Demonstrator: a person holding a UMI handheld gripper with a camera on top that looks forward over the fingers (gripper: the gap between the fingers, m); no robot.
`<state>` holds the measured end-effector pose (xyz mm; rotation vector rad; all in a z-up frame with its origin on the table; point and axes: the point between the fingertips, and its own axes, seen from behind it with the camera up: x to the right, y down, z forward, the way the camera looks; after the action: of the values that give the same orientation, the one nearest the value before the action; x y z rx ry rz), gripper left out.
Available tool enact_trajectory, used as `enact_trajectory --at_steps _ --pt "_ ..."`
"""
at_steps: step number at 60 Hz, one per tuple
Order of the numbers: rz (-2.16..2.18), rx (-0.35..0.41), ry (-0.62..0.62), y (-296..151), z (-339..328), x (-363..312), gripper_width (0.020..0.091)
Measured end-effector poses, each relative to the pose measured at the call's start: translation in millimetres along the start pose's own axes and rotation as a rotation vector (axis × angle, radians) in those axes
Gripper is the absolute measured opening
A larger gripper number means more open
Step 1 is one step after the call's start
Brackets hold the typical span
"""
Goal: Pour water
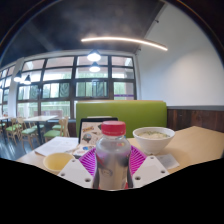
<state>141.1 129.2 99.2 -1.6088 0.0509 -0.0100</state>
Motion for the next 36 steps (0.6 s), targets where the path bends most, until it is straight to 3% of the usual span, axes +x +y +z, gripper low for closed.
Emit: enact_trajectory --at_steps 4,5,15,22,24,26,27,36 --pt "-0.045 0.014 -0.010 -5 8 23 0.0379" --pt "-0.047 0.014 0.003 -3 -3 -4 0.0380" --pt "-0.041 0.005 0.019 -3 1 -2 0.0406" --pt "-0.055 -0.029 0.021 -1 -10 -6 0.0572" --pt "-0.063 -0.051 0.024 1 -6 17 0.0661" --pt "-0.069 -0.064 0.033 -3 -17 13 0.0815" --pt "-0.070 -0.065 0.039 -4 -22 14 0.0853" --pt "-0.070 -0.037 0.041 -35 -97 -11 0.0831"
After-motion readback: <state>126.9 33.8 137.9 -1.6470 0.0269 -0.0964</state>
